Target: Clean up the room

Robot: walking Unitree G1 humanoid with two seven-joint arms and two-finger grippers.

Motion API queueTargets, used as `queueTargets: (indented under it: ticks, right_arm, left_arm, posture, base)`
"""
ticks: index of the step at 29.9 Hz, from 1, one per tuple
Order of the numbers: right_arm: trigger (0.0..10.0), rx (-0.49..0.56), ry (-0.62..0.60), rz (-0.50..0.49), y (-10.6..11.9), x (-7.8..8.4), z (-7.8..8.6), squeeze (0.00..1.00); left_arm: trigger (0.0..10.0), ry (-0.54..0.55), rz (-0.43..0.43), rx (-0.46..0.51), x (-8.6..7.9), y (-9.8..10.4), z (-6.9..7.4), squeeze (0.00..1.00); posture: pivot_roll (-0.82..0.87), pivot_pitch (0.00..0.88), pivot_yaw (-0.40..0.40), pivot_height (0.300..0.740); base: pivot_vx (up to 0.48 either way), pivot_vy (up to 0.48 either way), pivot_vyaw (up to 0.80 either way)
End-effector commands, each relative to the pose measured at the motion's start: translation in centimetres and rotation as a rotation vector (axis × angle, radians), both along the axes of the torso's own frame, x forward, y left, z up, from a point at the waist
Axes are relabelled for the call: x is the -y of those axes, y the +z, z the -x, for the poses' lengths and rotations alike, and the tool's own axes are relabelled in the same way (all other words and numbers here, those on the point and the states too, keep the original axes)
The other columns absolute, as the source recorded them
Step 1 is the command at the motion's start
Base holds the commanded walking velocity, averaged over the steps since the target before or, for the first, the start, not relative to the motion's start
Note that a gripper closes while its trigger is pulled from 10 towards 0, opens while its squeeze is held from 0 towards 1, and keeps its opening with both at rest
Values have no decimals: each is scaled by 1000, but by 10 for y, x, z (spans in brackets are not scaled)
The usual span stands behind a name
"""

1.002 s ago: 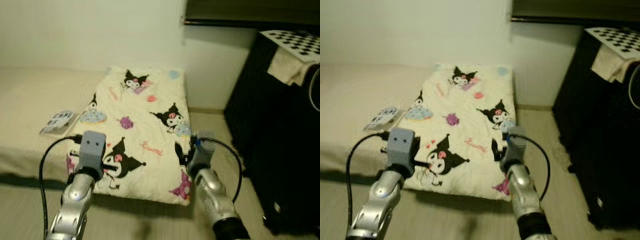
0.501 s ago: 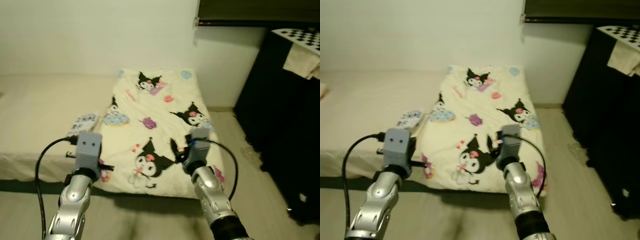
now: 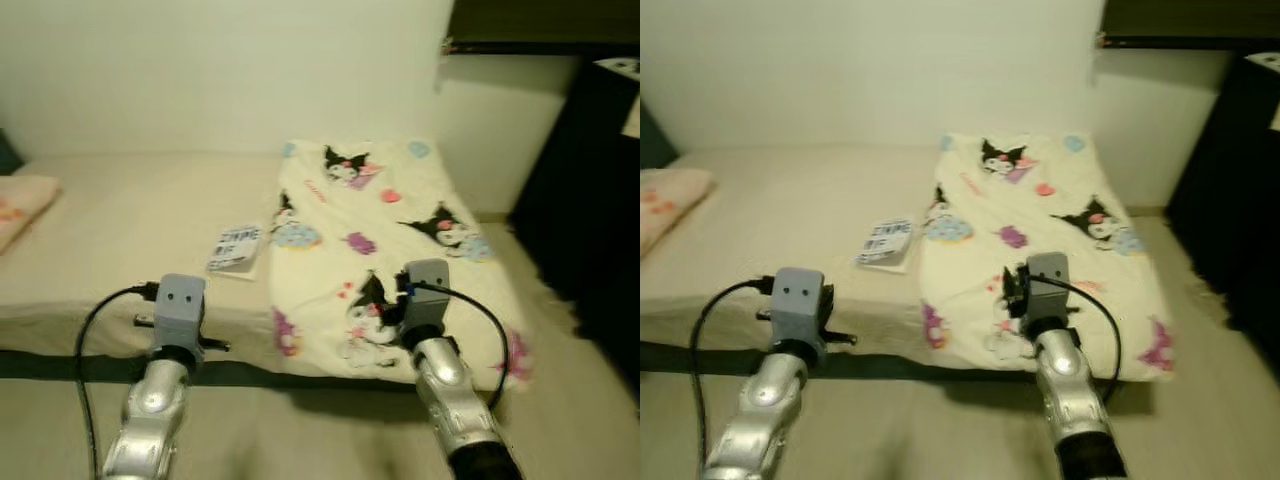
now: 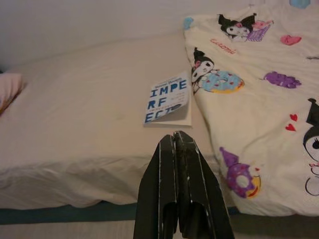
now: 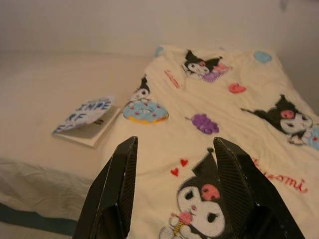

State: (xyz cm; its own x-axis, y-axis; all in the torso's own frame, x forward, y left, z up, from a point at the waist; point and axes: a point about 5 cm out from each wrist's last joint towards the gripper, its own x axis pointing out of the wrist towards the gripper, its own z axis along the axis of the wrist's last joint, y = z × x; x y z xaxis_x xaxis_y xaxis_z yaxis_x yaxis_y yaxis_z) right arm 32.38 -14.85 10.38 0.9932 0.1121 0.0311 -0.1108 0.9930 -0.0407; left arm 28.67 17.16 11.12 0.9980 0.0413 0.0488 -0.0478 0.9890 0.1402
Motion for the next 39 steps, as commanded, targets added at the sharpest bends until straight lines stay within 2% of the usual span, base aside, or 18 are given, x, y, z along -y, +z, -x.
queueTargets:
  ticks: [1,20,39]
  right_arm:
    - [10000,9,11,-7,0,-5,1,0]
    - [10000,2,8,-24,-5,-7,4,0]
    - [10000,-31,18,-22,-9,-9,3,0]
  left_arm:
    - [10000,-11,-24,11,0,1,1,0]
    - [10000,-25,-41,29,2,2,6,0]
    - [10000,-52,-51,8,4,4,-4,0]
  posture:
    - [-35,58,-4,740]
    - [-28,65,5,740]
    - [-28,69,12,740]
  base:
    - [0,-480,0]
    - [0,-457,0]
    - [0,0,0]
